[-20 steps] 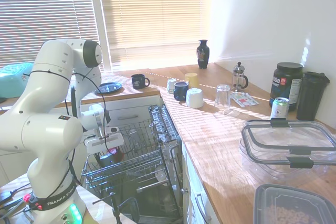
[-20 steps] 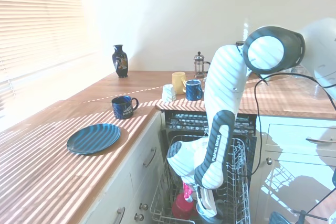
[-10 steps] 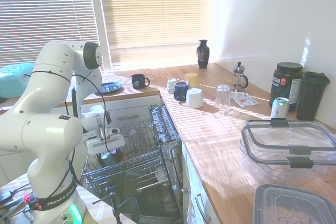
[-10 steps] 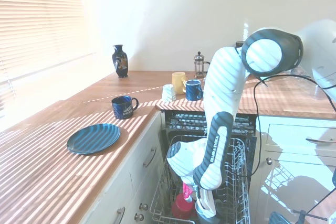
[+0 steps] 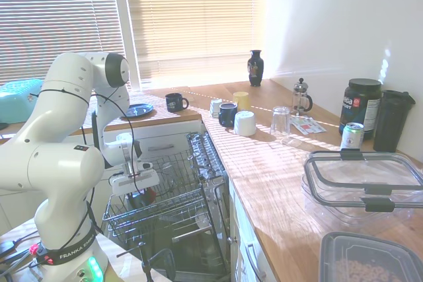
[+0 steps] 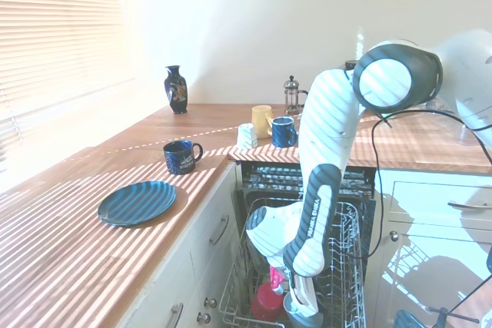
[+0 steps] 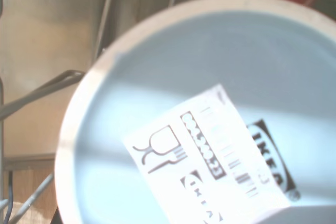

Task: Remove a mug cup out of the dishwasher

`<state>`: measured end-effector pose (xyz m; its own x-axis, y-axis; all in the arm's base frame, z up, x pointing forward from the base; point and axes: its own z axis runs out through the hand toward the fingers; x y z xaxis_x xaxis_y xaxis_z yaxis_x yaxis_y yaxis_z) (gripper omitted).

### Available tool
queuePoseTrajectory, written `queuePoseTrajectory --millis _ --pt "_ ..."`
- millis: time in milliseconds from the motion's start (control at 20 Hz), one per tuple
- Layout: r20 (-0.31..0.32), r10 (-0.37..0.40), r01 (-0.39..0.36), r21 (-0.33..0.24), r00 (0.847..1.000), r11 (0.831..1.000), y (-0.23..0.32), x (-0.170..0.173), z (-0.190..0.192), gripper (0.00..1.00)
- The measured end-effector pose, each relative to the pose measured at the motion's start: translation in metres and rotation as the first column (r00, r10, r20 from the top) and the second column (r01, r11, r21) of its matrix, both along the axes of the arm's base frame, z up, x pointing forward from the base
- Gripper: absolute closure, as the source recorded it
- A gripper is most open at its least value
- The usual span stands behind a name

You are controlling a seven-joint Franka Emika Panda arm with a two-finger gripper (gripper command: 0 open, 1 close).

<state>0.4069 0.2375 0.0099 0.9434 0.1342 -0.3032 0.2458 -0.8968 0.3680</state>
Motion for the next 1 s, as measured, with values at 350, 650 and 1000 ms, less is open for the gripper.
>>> queuePoseTrajectory --millis 350,650,1000 --pt "-0.043 -0.015 0.016 0.023 0.999 1.000 0.007 -0.001 0.002 1.00" --pt "-0.050 -0.031 0.032 0.021 0.998 0.999 0.011 0.001 0.004 1.00" --pt "-0.032 -0.054 0.055 0.031 0.998 0.998 0.019 0.011 0.024 1.00"
